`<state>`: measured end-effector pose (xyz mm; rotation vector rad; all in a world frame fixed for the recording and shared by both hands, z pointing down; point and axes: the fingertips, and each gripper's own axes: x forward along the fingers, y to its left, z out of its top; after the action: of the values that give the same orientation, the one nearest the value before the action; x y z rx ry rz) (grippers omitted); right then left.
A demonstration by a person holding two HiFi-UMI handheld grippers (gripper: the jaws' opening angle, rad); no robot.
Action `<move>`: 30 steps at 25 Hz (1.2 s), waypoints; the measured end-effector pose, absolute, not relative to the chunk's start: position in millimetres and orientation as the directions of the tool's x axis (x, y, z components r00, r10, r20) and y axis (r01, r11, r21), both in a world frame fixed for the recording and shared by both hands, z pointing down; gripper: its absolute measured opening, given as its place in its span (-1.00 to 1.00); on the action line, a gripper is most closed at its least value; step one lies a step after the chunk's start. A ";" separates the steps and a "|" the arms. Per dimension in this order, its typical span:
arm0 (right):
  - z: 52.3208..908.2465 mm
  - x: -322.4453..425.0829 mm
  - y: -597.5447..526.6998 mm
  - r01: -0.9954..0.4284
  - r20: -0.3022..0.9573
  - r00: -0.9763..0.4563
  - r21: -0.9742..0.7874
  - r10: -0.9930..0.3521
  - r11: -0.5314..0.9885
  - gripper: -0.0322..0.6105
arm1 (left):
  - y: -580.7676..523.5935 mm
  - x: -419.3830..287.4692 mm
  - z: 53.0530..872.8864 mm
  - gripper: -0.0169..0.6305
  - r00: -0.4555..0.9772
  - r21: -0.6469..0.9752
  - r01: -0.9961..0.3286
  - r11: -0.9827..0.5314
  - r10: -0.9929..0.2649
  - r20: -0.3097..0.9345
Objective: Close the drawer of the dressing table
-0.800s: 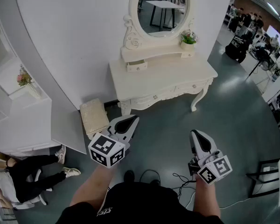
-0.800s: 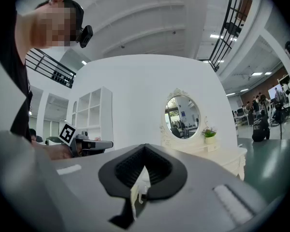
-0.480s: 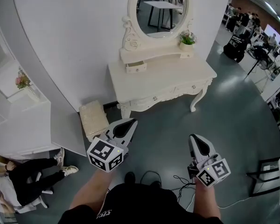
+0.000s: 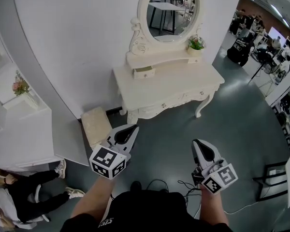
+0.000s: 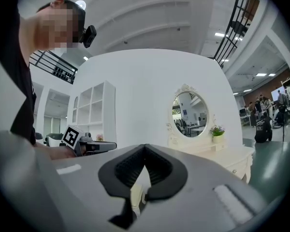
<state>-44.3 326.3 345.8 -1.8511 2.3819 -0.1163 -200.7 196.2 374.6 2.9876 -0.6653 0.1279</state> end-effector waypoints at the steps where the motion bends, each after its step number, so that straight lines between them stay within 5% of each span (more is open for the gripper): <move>1: 344.4 -48.7 323.1 -0.959 -0.053 -0.238 -0.142 -0.970 0.243 -0.87 | 194.0 -204.3 374.7 -0.93 0.905 0.057 -0.420 -0.906 -0.414 0.098; 18: 350.6 -52.1 291.0 -0.945 -0.051 -0.243 -0.211 -0.969 0.249 -0.87 | 168.0 -194.1 390.7 -0.93 0.919 0.106 -0.384 -0.917 -0.369 0.138; 30: 383.2 60.8 204.2 -0.913 -0.028 -0.291 -0.290 -0.956 0.286 -0.87 | 89.1 -91.2 411.5 -0.93 0.884 0.120 -0.445 -0.888 -0.414 0.216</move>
<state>60.8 204.2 383.2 -1.7377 2.3548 -0.3245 -91.2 89.1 411.5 2.8869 -0.6623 0.2758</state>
